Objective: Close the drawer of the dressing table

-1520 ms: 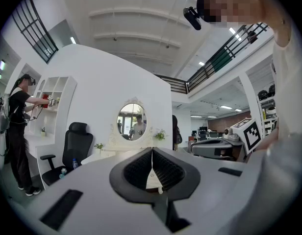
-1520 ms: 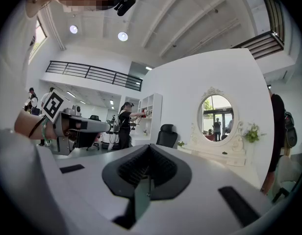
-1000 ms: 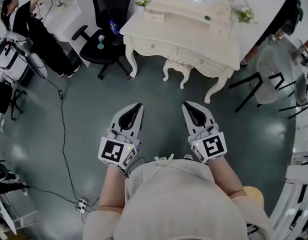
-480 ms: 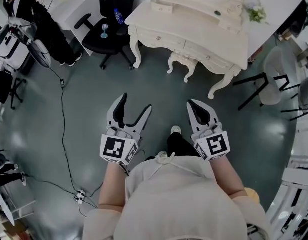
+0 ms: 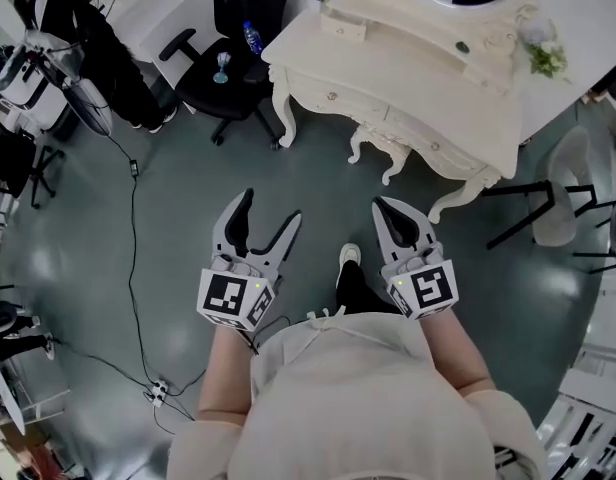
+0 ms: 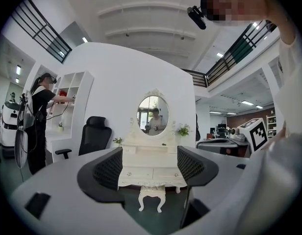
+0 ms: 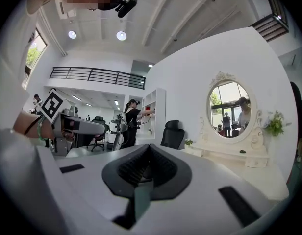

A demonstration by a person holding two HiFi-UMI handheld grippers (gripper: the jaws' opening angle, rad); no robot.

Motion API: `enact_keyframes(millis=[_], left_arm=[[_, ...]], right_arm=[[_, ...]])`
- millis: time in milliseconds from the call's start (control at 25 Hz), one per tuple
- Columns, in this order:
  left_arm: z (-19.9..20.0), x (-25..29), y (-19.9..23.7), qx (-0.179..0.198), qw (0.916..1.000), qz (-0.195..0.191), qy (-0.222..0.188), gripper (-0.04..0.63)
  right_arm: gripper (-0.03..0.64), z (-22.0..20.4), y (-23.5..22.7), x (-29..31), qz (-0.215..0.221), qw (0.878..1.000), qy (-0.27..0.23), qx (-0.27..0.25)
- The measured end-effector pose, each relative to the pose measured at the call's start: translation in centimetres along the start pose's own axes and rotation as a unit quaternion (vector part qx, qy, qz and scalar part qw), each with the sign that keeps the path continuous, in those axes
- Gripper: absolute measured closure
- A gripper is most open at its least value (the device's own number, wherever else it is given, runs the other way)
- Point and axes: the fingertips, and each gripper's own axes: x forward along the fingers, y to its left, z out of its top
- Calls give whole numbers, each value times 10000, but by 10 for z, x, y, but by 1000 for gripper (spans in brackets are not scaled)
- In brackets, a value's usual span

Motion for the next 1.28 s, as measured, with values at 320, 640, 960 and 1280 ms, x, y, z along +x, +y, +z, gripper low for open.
enact_keyframes(millis=[320,640,960,1280], left_arm=[[14,135,31,-60,9999,148,-37,252],[18,251,47,-67,10000,24,69,252],[11,330,68,-250,9992,-192,225,252],[3,425,118,-191,9969,-638,406,252]], right_arm=[[611,0,-102,88,368,9992,124,-129],[611,-6,-200,149,242,9996,162,-35],[611,-24,-260,185,-76,9994,287,155],[611,-32,-318,258,-599,9972,426,169]])
